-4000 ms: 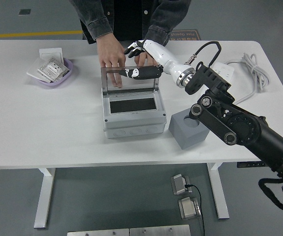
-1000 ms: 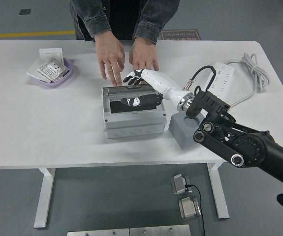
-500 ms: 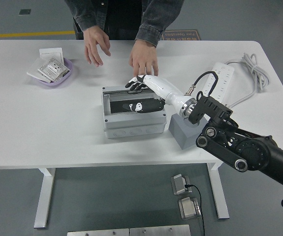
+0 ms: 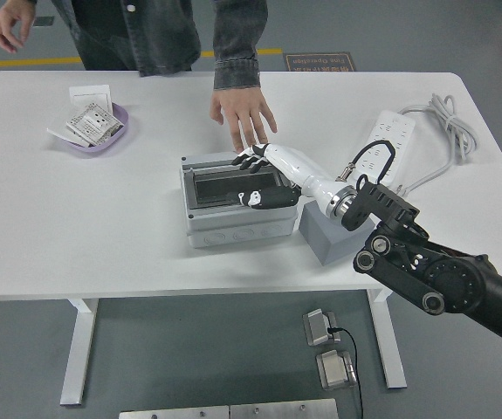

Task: Pick up the cylinder from the cube,place it in the box,flap close box

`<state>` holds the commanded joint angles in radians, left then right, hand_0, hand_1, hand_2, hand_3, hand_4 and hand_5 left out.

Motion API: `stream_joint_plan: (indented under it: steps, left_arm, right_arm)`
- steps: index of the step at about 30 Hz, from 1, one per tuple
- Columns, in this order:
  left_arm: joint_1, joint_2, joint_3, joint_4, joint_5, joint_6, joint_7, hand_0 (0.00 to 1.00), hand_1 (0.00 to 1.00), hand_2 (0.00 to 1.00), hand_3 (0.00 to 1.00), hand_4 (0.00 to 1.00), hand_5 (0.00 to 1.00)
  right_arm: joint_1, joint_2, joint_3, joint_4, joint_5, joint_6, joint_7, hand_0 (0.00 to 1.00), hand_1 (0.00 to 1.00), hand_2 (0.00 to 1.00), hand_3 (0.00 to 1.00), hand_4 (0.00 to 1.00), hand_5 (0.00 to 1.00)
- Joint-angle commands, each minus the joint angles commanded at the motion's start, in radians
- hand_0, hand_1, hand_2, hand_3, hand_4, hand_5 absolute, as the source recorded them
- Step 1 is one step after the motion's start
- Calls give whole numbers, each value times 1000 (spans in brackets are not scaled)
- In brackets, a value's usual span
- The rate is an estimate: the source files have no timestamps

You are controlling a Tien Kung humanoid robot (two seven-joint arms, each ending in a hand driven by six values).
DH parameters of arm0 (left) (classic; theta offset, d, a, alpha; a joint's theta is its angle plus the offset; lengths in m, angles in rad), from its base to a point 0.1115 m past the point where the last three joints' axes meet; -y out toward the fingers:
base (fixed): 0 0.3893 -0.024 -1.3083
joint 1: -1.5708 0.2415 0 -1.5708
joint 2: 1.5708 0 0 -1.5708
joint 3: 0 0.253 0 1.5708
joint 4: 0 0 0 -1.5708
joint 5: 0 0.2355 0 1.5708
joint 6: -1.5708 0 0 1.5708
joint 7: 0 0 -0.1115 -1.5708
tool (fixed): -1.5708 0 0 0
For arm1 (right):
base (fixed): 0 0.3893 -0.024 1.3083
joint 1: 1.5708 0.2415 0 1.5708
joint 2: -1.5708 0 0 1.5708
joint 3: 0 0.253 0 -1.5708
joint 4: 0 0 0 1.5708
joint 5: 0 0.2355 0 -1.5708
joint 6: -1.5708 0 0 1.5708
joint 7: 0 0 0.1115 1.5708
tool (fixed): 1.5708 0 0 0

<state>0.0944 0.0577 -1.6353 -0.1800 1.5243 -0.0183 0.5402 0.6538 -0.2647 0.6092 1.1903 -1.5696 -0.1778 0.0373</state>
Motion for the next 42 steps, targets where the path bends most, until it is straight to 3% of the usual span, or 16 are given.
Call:
stream_joint_plan:
  steps: [15, 21, 29, 35, 42]
  left_arm:
    - [-8, 8, -16, 0, 15, -1, 9, 708, 710, 623, 716, 774, 564]
    - [-6, 14, -26, 0, 27, -3, 15, 707, 710, 623, 716, 775, 564]
    - [4, 10, -26, 0, 26, -5, 18, 707, 710, 623, 716, 775, 565]
    - [7, 8, -25, 0, 24, -6, 19, 707, 710, 623, 717, 775, 565]
    - [6, 6, -21, 0, 22, -8, 21, 707, 710, 623, 717, 775, 564]
  right_arm:
    - [-14, -11, 77, 45, -53, 12, -16, 735, 654, 682, 714, 850, 462]
    - [-66, -35, 189, 117, -144, 55, -54, 736, 654, 681, 714, 848, 461]
    - [-190, -54, 370, 223, -230, 86, -81, 739, 653, 681, 713, 848, 461]
    - [-281, -37, 512, 279, -222, 59, -60, 733, 644, 672, 706, 846, 461]
    - [-362, -8, 669, 312, -125, -1, 7, 732, 642, 663, 691, 845, 461]
